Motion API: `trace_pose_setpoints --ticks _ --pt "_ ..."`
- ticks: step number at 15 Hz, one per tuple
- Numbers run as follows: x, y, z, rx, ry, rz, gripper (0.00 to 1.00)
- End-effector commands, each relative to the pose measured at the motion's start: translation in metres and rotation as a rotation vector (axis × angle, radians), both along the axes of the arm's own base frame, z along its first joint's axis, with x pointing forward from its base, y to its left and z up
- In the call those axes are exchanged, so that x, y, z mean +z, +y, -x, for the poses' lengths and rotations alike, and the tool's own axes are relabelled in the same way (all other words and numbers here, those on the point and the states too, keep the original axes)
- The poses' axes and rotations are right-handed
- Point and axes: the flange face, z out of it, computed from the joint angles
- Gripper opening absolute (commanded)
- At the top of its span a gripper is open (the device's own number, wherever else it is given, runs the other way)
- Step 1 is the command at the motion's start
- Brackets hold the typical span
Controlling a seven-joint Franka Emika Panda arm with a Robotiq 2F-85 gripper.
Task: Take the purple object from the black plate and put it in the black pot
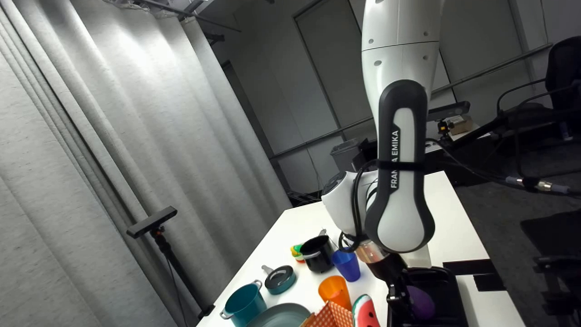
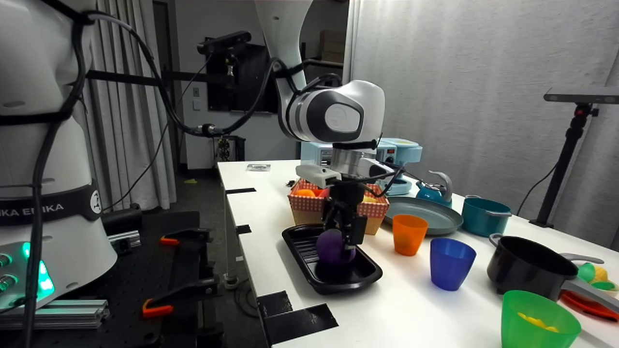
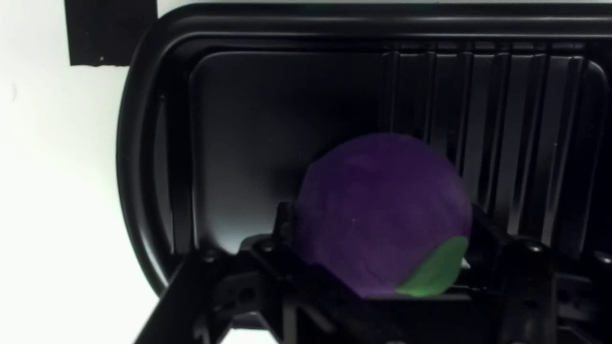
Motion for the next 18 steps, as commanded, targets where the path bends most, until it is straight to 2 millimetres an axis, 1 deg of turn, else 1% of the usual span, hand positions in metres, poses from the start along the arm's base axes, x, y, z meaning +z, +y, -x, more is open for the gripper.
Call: trace_pose_setpoints --ticks 1,2,4,7,9,11,12,18 --pt "-0.006 -0.002 -0.004 -0.019 -0.003 -0.011 0.54" --pt "-0.006 -0.001 -0.004 -0.020 -0.001 -0.011 0.45" --pt "-0.003 -0.001 -0.004 -0.027 -0.002 -0.013 0.31" --pt "0.005 0.001 -0.004 -0.037 -0.009 -0.016 0.13" --pt "0.013 0.003 -0.005 -0.045 -0.019 -0.020 0.10" --pt "0.021 0.005 -0.007 -0.048 -0.030 -0.019 0.04" --pt "0.026 0.007 -0.008 -0.047 -0.037 -0.017 0.07" --pt "0.061 0.021 -0.023 -0.047 -0.121 0.031 0.07"
